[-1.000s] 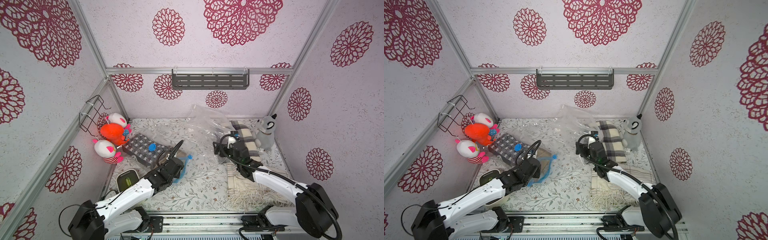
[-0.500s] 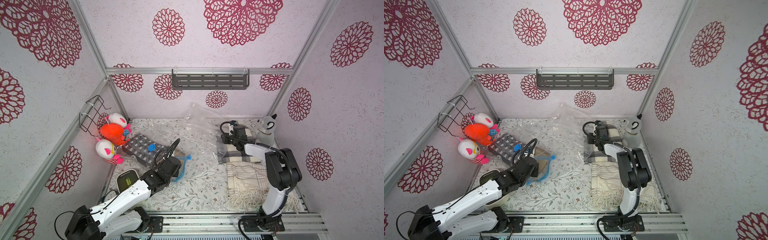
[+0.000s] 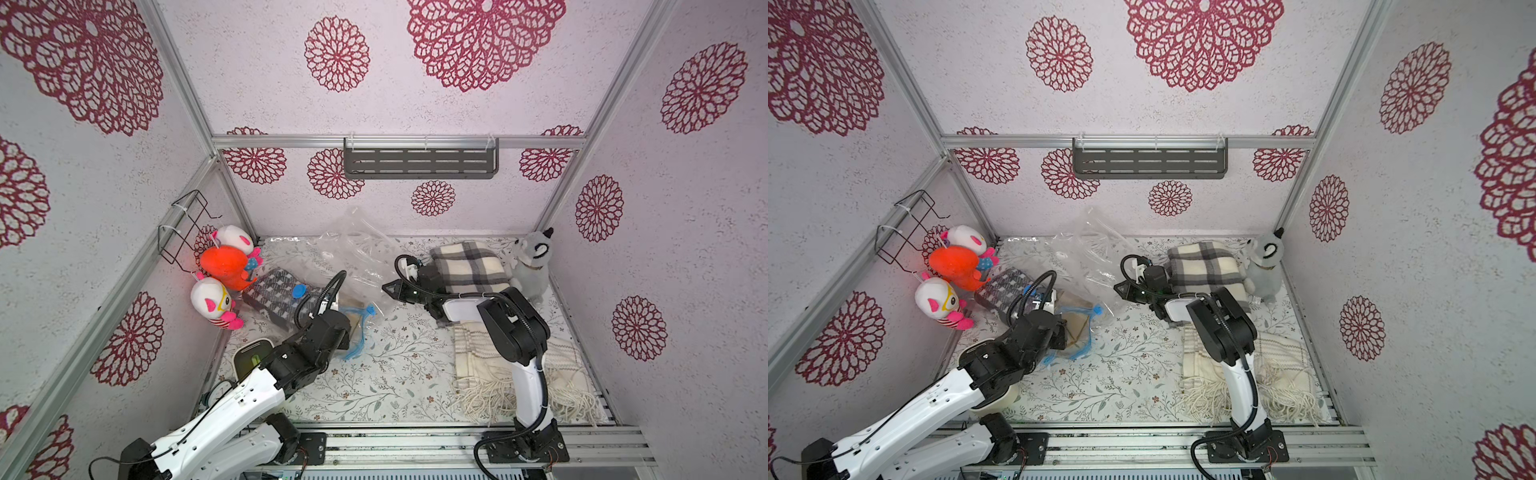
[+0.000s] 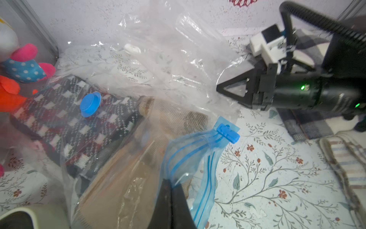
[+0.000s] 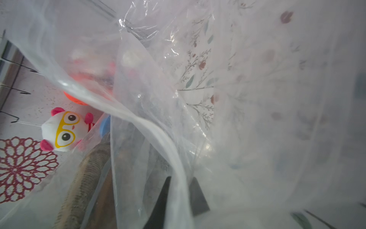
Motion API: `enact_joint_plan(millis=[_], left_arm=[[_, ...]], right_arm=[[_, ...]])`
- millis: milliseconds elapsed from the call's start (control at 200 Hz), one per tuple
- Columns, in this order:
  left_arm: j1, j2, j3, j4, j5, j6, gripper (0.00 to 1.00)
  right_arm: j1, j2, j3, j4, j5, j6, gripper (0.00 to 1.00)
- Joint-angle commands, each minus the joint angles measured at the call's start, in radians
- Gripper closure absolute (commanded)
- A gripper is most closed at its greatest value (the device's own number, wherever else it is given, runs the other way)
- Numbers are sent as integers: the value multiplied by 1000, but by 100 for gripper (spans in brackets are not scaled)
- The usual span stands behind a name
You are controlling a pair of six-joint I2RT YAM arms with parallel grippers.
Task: Take the scarf out of the vacuum bag
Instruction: Adjust the vacuum bag at the center of the board.
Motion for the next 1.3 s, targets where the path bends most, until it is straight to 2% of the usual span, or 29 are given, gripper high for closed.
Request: enact_joint_plan(millis=[0, 80, 140, 220, 305, 355, 405, 495, 645, 705, 745, 791, 881, 961, 1001, 1031, 1076, 1116, 1206, 1291], left_arm=[[6, 1, 8, 53, 39, 5, 100], [3, 42, 10, 70, 61, -1, 100], [3, 65, 5, 90, 64, 3, 100], [3, 96, -24, 157, 56, 19, 100], [4, 126, -51, 197, 40, 18, 100], [3, 127, -67, 217, 39, 21, 100], [4, 127, -85, 262, 48, 26, 100], [3, 153, -83, 283, 84, 16, 100], [-1, 157, -79, 264, 69, 21, 100], [-1, 143, -86, 267, 70, 18, 100], [-1, 138, -89, 275, 89, 11, 100], [-1, 138, -89, 281, 107, 8, 100], [-3, 144, -85, 272, 99, 16, 100], [-2, 146, -81, 257, 72, 27, 100], [-1, 144, -78, 244, 69, 28, 100], [-1, 139, -81, 241, 70, 28, 100], [0, 131, -87, 248, 76, 28, 100], [1, 122, -96, 257, 81, 27, 100], [1, 112, -102, 267, 89, 29, 100], [2, 114, -105, 276, 84, 33, 100]], right_arm=[[-56, -15, -94, 220, -49, 180, 80], [-102, -57, -185, 269, -57, 195, 71], [-118, -116, -185, 100, -57, 105, 61], [-106, -235, -202, -159, 76, -60, 48], [-81, -360, -223, -314, 214, -174, 36], [-65, -427, -203, -425, 308, -234, 33], [-47, -483, -178, -472, 351, -283, 33], [-15, -504, -98, -467, 322, -353, 30], [43, -274, 193, -385, -18, -389, 34], [76, -138, 364, -401, -74, -401, 34], [94, -44, 490, -448, -77, -426, 36], [105, 41, 600, -496, -20, -433, 37], [120, 174, 756, -501, 31, -429, 33], [116, 389, 1094, -713, 20, -444, 32], [111, 487, 1251, -837, 64, -450, 31], [105, 530, 1310, -890, 112, -455, 31], [95, 543, 1297, -923, 217, -443, 30], [80, 519, 1205, -899, 290, -408, 29], [33, 417, 939, -755, 335, -340, 29], [5, 313, 776, -685, 362, -348, 29]])
